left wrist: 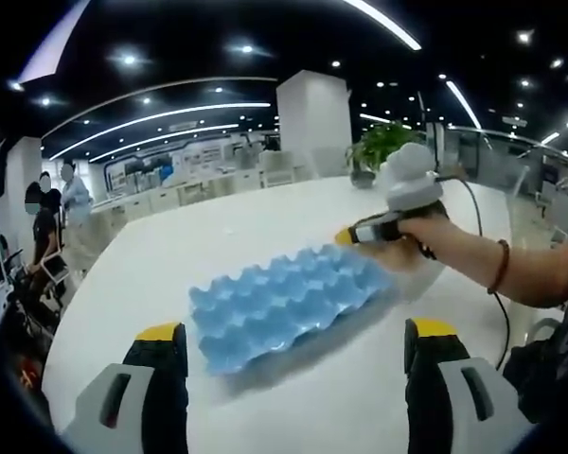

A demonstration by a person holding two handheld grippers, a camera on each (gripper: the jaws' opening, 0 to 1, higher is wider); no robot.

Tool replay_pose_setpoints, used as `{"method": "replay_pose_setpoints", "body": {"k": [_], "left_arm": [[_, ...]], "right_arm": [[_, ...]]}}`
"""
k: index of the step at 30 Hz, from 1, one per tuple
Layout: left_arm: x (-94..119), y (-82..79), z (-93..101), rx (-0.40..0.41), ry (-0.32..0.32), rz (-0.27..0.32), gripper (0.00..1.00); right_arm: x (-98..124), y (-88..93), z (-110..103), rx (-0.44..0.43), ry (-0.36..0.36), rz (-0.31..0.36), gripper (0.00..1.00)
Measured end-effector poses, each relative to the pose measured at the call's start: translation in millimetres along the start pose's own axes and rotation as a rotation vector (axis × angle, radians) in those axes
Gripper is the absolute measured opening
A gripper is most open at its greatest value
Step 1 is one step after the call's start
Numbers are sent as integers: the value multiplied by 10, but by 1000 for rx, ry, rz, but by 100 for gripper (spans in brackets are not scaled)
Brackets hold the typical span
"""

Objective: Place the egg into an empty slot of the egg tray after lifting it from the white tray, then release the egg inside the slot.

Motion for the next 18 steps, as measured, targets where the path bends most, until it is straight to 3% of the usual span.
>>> {"method": "replay_pose_setpoints", "body": {"k": [18], "left_arm": [[14,29,-31,3,-1,0,96]], "right_arm": [[24,-10,8,-35,-7,28,26]]}}
Point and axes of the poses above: the point that each gripper's makers call its tool centre point, and the gripper's own axes: x roughly backward along the fingers, z roughly to its right, y roughly out of its underside, the point moved 8 cm from there along x, roughly backward along the fingers, and after that the axes turned 7 degrees about -x, right-handed, at the moved point
